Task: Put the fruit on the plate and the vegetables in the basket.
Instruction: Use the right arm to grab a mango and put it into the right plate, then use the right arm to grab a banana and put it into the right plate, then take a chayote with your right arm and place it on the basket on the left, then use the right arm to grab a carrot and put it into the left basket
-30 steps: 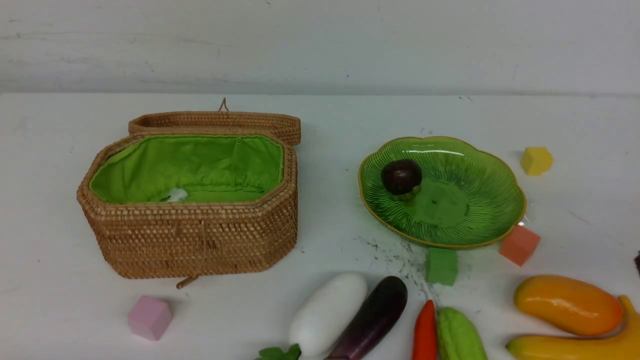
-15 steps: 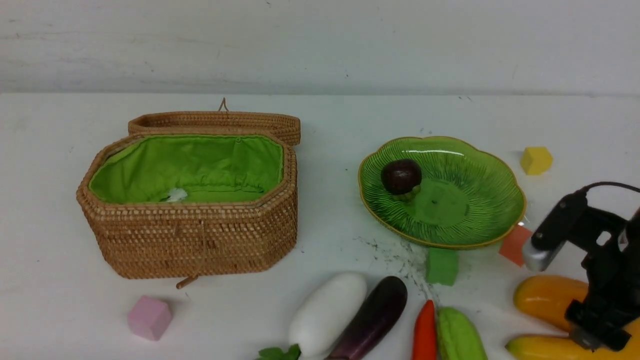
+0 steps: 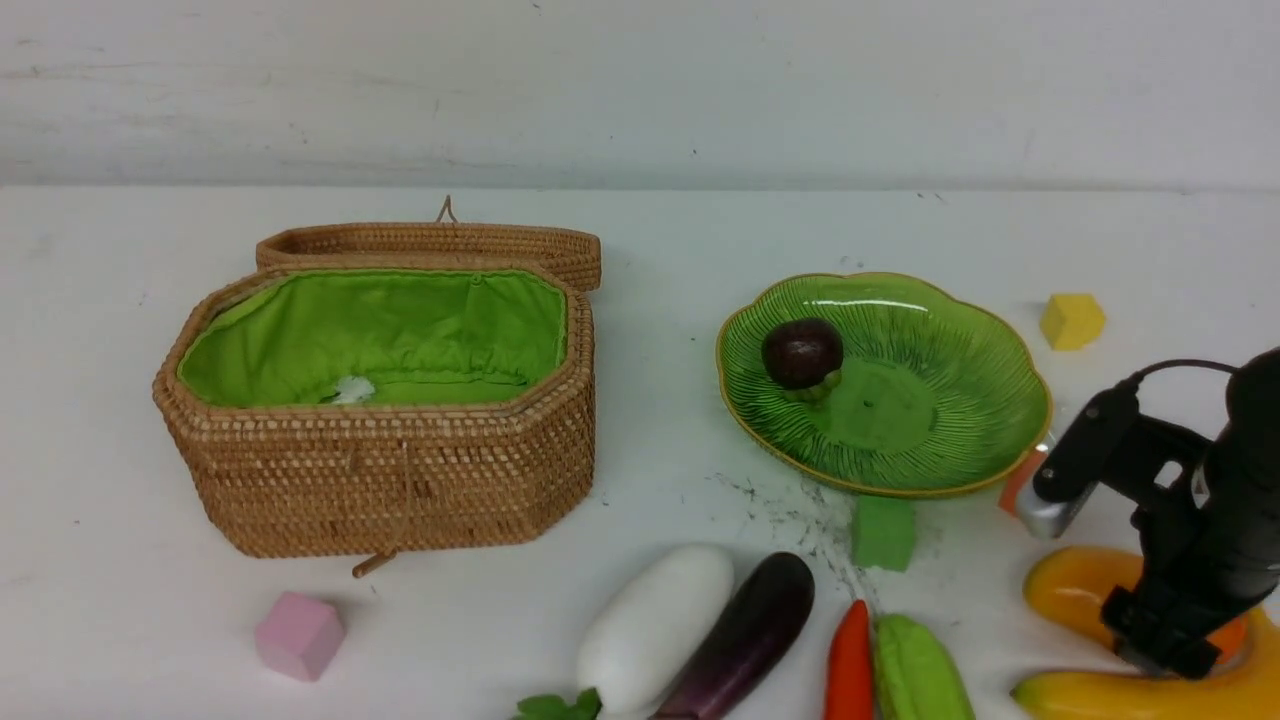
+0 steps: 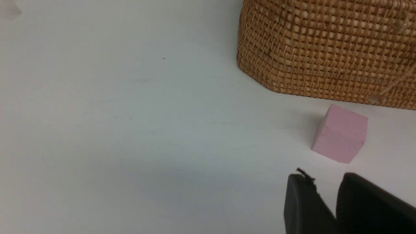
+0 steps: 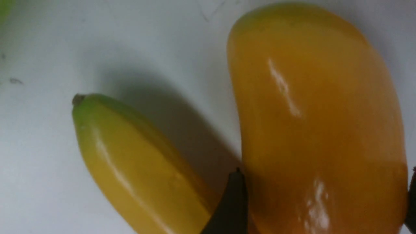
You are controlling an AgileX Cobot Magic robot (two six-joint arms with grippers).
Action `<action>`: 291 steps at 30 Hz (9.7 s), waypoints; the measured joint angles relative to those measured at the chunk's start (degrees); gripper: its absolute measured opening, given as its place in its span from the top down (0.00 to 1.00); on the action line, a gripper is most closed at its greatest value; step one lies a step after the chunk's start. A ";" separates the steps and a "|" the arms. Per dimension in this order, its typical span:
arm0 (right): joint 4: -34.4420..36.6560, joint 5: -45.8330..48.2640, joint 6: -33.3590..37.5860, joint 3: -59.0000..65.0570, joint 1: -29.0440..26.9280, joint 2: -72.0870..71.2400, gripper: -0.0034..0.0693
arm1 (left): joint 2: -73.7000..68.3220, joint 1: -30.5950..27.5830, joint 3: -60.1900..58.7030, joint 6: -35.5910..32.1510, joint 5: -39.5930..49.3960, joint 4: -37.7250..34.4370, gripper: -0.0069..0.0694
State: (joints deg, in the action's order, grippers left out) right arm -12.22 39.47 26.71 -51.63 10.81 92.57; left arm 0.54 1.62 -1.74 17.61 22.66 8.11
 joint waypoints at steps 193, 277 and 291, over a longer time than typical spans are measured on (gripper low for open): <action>22.89 9.63 -46.20 -27.89 -3.07 -4.20 0.17 | 0.00 0.00 0.00 -0.18 0.00 0.18 0.60; 57.31 -13.85 8.55 -58.48 25.09 31.58 0.24 | 0.00 0.00 0.00 -0.18 0.00 0.19 0.60; 41.91 14.42 0.53 -58.59 17.71 16.55 0.10 | 0.00 0.00 0.00 -0.18 0.00 0.19 0.60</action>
State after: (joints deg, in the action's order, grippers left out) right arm 29.69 53.89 27.24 -110.21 28.52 109.11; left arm 0.54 1.62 -1.74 17.43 22.66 8.30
